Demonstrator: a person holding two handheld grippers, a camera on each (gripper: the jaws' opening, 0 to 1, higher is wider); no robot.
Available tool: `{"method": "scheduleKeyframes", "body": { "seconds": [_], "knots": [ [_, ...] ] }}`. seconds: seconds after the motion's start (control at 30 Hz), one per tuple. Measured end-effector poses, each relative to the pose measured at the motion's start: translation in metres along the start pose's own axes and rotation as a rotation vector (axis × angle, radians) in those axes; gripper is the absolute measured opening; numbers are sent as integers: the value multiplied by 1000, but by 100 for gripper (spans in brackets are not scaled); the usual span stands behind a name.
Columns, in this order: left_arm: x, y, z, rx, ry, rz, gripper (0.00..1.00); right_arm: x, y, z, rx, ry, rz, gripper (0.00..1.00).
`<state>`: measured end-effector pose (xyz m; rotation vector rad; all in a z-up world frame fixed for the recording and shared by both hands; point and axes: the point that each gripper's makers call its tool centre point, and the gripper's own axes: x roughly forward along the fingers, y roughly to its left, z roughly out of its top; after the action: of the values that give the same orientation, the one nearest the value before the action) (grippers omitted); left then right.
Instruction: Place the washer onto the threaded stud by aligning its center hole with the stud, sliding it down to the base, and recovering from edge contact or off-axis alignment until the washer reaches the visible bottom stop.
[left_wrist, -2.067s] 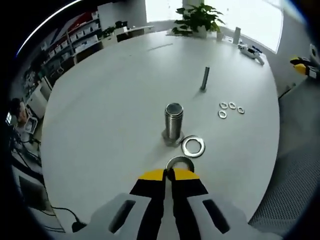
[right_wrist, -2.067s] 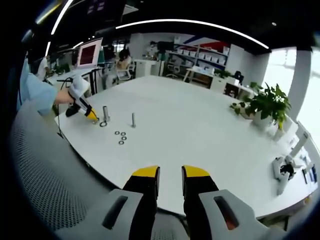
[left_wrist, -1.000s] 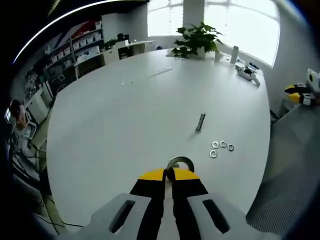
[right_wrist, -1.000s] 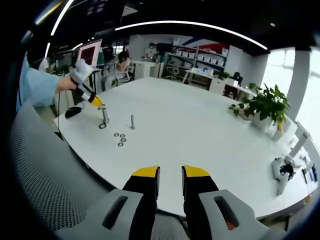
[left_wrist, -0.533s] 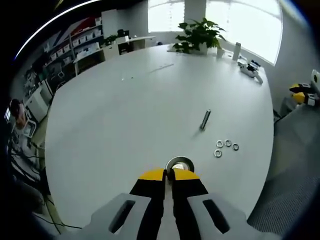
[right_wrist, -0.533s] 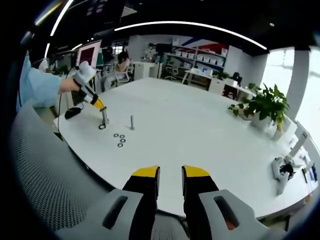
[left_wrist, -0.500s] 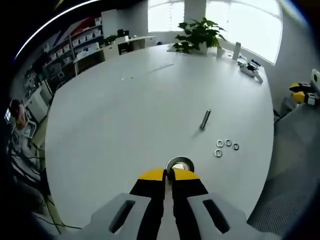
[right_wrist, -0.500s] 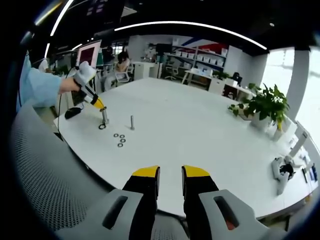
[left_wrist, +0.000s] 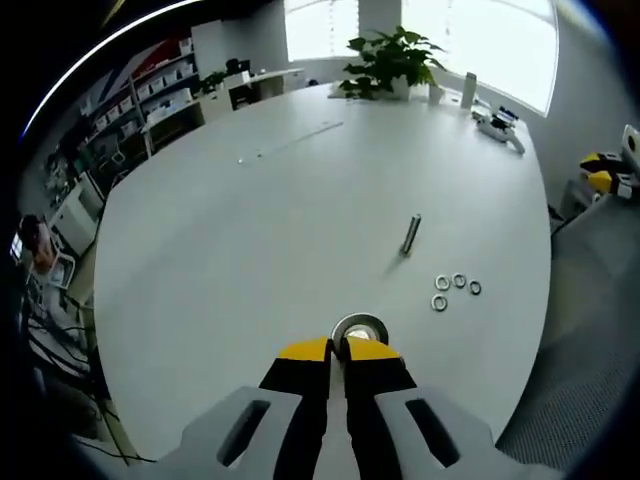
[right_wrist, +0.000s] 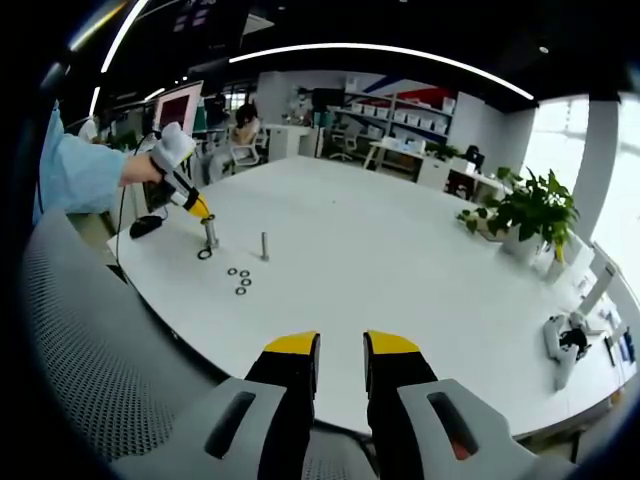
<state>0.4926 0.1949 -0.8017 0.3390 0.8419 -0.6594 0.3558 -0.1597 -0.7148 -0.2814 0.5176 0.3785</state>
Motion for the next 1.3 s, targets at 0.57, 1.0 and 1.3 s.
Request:
{"method": "scheduleKeyframes", "body": {
  "seconds": [0.57, 1.0, 1.3],
  "knots": [
    [1, 2, -2, 9, 0, -2, 2, 0, 2, -1, -5, 17, 6, 20],
    [1, 3, -1, 5, -4, -12, 3, 0, 2, -1, -3, 18, 2, 20],
    [2, 1, 0, 4, -16, -19, 4, 0, 2, -1, -2, 14, 1, 20]
  ]
}}
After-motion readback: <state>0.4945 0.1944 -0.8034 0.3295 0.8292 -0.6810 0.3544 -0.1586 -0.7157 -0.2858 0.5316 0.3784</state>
